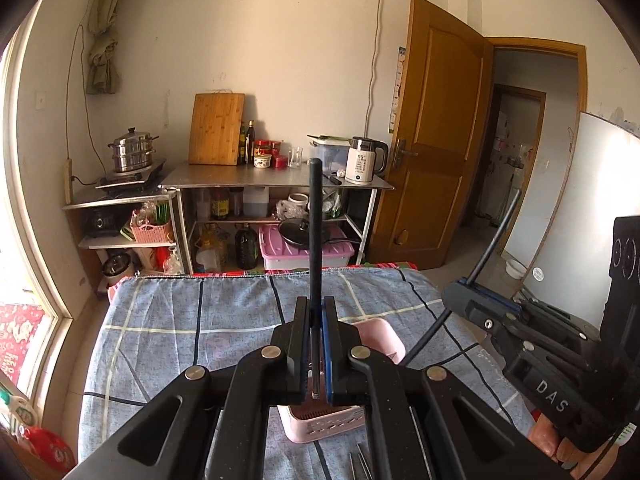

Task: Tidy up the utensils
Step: 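Lift the black chopstick with the right gripper toward the pink basket while the left gripper carries its chopstick there, then open the right gripper to drop its chopstick into the basket while the left gripper releases its chopstick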

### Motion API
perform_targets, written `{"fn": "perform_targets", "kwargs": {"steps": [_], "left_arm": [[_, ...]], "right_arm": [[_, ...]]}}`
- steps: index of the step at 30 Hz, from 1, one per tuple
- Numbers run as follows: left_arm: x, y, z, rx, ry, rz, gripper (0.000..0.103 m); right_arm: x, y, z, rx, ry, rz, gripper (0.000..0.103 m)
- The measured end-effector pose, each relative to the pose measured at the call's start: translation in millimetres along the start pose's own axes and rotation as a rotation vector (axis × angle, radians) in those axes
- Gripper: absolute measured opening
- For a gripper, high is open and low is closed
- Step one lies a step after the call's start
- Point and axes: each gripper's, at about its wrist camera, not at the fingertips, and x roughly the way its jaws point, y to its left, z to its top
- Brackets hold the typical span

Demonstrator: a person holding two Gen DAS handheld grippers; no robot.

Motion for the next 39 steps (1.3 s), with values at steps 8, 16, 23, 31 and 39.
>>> {"fn": "perform_targets", "kwargs": {"steps": [8,16,23,31,39], "left_arm": [[39.7,10.7,-21.5,-0.009,0.071,0.009,0.005],[62.9,14.4,-51.1,-0.010,0.117,0.023,0.005],[56.7,14.9,-60.4,-0.014,0.111,0.031,0.016],[21.7,16.4,-68.7,-0.037,0.063,0.031,0.032],[-17.7,7.1,-76.8,-0.024,0.006,0.036,0.034]], "right_arm": [[38.1,0.8,-17.3,-0.002,0.060,0.003,0.005],[57.6,-8.3,-42.7,0.004,0.139,0.011,0.006],[58.4,-12.2,-50.6,0.005,0.166,0.004,0.010],[29.5,-14.4,-55.2,0.016,0.140,-0.004,0.014],[-10.9,-12.2,-59.1,0.034,0.089,-0.016,0.019]]}}
